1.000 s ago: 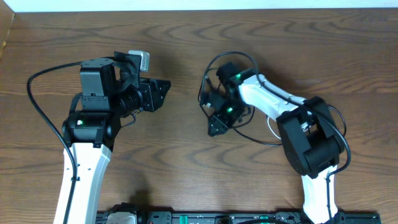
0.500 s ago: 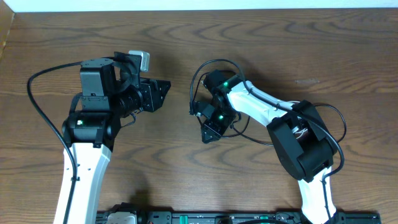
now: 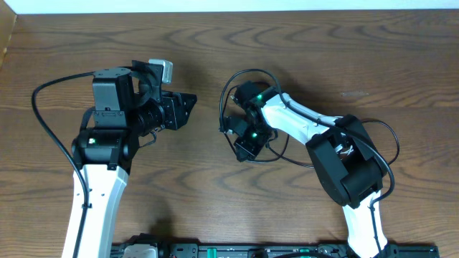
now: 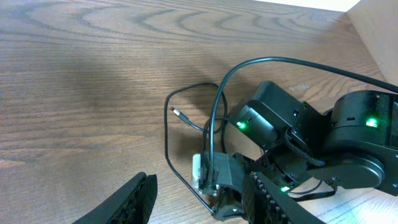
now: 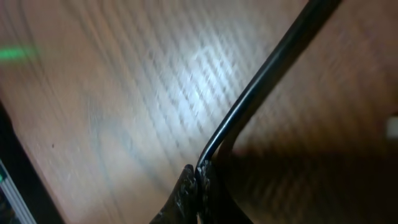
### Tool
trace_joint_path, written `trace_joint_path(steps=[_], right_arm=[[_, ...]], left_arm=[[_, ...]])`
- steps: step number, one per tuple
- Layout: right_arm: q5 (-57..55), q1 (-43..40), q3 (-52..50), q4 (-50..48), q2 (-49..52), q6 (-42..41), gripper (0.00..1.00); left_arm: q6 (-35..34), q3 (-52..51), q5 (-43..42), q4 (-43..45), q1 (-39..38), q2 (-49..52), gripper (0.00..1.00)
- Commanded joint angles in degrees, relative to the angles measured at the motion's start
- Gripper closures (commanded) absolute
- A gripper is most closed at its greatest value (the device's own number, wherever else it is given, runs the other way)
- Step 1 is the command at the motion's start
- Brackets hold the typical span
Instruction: Untangle cables
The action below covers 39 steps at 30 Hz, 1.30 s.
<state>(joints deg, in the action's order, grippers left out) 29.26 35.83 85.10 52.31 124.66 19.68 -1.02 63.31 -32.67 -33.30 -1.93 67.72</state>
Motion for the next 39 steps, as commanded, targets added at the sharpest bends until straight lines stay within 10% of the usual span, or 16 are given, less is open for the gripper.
trace_joint_path(steps=[1, 39], right_arm=[[-7.9, -1.0, 0.2, -1.3, 2.2, -5.5, 0.99], [-23.8, -34.0, 12.0, 11.7, -43.2, -14.9, 0.99]], left_arm=[[1.2, 0.0, 0.3, -0.3, 0.3, 0.1, 0.51], [1.5, 0.0, 0.3, 0.2, 0.3, 0.1, 0.50]])
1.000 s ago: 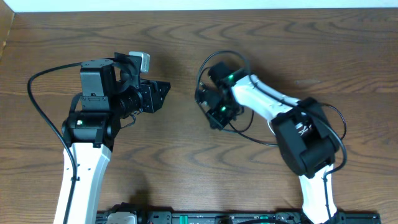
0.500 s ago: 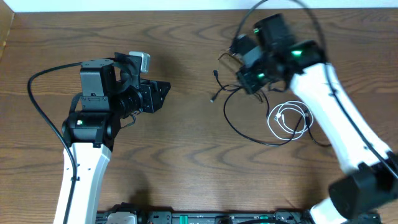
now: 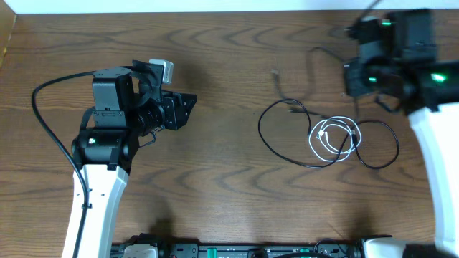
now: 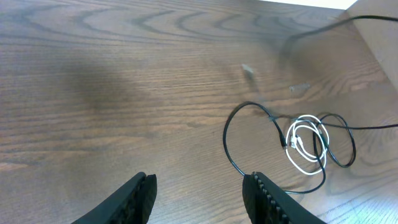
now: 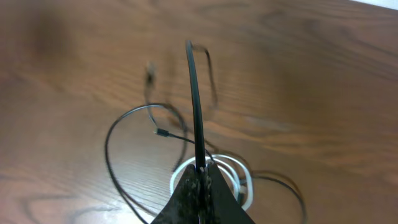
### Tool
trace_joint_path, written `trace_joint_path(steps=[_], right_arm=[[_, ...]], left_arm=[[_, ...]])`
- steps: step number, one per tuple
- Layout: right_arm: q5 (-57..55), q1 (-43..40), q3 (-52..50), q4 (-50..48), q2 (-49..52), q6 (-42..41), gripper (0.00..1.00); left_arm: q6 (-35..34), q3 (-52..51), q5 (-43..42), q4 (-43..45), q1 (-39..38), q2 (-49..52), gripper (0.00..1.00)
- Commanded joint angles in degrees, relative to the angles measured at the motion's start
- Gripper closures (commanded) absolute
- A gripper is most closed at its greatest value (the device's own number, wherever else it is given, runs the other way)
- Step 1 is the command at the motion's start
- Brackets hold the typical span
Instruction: Untangle cables
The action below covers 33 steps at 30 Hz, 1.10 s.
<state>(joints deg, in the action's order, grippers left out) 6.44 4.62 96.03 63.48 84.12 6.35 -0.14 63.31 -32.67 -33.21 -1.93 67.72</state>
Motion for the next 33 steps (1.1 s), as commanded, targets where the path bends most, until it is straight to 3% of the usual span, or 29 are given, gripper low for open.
trace_joint_path(steps=[1, 14, 22, 28, 33], right_arm=[[-1.5, -4.3, 1.2, 0.9, -3.5, -1.7, 0.99], [-6.0, -27.1, 2.1, 4.0, -8.6, -5.4, 0.99], [-7.5, -40.4, 2.1, 1.9, -5.1, -13.6, 0.99], [-14.1, -46.0, 2.1, -1.9, -2.4, -21.6, 0.99], [-18.0, -48.4, 2.2, -4.4, -1.5, -22.5, 0.99]], left_arm=[[0.6, 0.0, 0.3, 0.0, 0.3, 0.1, 0.50], [0.5, 0.0, 0.3, 0.0, 0.3, 0.1, 0.50], [0.5, 0.0, 0.3, 0.0, 0.3, 0.1, 0.50], [0.5, 0.0, 0.3, 0.0, 0.3, 0.1, 0.50], [0.6, 0.0, 0.3, 0.7, 0.3, 0.1, 0.50]])
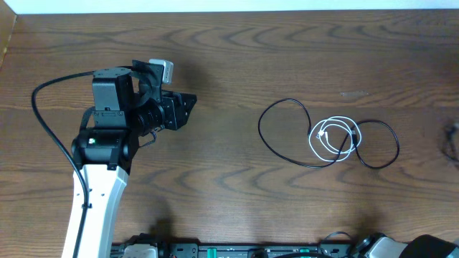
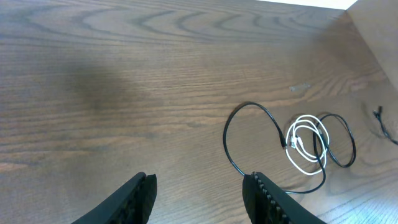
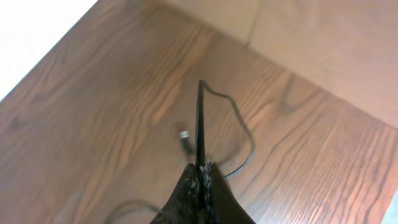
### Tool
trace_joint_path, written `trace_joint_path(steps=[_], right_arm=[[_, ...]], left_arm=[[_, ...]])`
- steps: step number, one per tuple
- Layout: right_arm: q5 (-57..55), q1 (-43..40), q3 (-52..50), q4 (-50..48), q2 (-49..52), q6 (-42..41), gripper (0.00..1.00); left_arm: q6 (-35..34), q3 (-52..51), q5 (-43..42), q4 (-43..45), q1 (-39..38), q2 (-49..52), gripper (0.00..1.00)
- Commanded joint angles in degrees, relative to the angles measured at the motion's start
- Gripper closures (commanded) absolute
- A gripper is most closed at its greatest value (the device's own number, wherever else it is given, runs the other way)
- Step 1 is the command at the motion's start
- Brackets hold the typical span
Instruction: Untangle cables
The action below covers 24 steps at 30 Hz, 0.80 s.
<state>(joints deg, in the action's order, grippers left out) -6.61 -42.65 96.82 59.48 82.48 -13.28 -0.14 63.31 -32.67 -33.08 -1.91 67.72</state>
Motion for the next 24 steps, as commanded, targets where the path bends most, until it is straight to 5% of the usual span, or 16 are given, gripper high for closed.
trace_joint_path(steps=[1, 24], right_arm=[[-8.2, -1.7, 1.4, -0.4, 0.5, -2.5, 0.99], [-14.1, -19.7, 1.0, 3.8, 14.3, -1.5, 0.99]], left_arm=[[0.6, 0.0, 0.3, 0.9, 0.3, 0.1, 0.50], [2.1, -2.4, 0.3, 2.8, 0.3, 0.8, 0.50]])
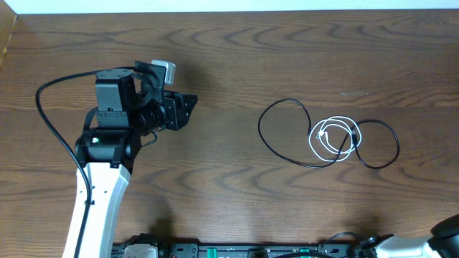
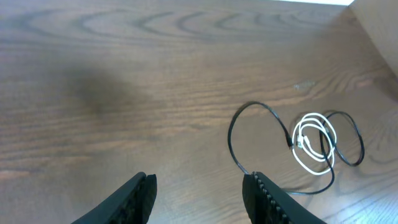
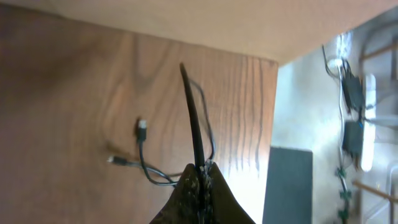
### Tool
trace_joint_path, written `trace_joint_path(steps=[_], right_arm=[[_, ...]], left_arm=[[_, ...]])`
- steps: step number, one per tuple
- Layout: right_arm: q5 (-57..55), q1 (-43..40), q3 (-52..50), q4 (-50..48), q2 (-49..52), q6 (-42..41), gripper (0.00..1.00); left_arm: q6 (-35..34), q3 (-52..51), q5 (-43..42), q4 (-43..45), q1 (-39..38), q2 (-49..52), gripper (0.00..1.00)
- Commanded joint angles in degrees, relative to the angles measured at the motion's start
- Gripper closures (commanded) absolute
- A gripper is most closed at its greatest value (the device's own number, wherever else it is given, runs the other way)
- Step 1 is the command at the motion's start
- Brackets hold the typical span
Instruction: Untangle cables
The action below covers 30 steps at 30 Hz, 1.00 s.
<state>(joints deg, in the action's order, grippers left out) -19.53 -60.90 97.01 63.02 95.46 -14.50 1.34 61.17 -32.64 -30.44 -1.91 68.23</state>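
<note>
On the table lies a black cable (image 1: 287, 132) in a wide loop, running through a coiled white cable (image 1: 333, 137) and a smaller black loop (image 1: 380, 147). The left wrist view shows the same black loop (image 2: 261, 140) and white coil (image 2: 314, 143) ahead of my left gripper (image 2: 202, 199), which is open, empty and well left of them (image 1: 183, 107). My right gripper (image 3: 200, 169) is shut on a separate thin black cable (image 3: 189, 106) whose plug ends (image 3: 142, 127) show against the wood below. This gripper is outside the overhead view.
The right wrist view shows the table's edge (image 3: 273, 124), with floor, a dark panel (image 3: 286, 186) and power bricks (image 3: 354, 93) beyond. A pale wall (image 3: 155, 25) borders the wood. Only a bit of the right arm (image 1: 446, 247) shows at the overhead view's bottom right corner.
The right gripper, still shut on the thin black cable, has moved from over the table by the wall to the table's edge. The cable end at the overhead view's right edge is gone.
My right gripper was shut on a black cable down in the tangle at mid table. Then it was raised at the back right with that cable drawn out of the pile. Then it was outside the overhead view, the cable trailing, and now the cable hangs by the table's edge.
</note>
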Motion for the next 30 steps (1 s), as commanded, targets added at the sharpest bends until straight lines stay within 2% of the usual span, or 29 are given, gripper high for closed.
trace_joint_path(steps=[1, 14, 24, 30], right_arm=[[-1.2, -2.0, 0.7, 0.2, 1.7, -0.2, 0.99], [0.0, -9.6, 0.7, -1.0, 9.1, -2.7, 0.99], [1.2, -9.5, 0.6, -3.7, 20.1, -2.6, 0.99], [6.7, -9.0, 0.6, -7.8, 25.1, 0.1, 0.99]], left_arm=[[0.6, -0.3, 0.3, 0.2, 0.3, 0.3, 0.50], [0.6, -0.3, 0.3, 1.4, 0.3, 0.3, 0.50], [0.5, -0.3, -1.7, 1.2, 0.2, 0.3, 0.50], [0.3, -0.3, -1.7, 1.2, 0.2, 0.3, 0.50]])
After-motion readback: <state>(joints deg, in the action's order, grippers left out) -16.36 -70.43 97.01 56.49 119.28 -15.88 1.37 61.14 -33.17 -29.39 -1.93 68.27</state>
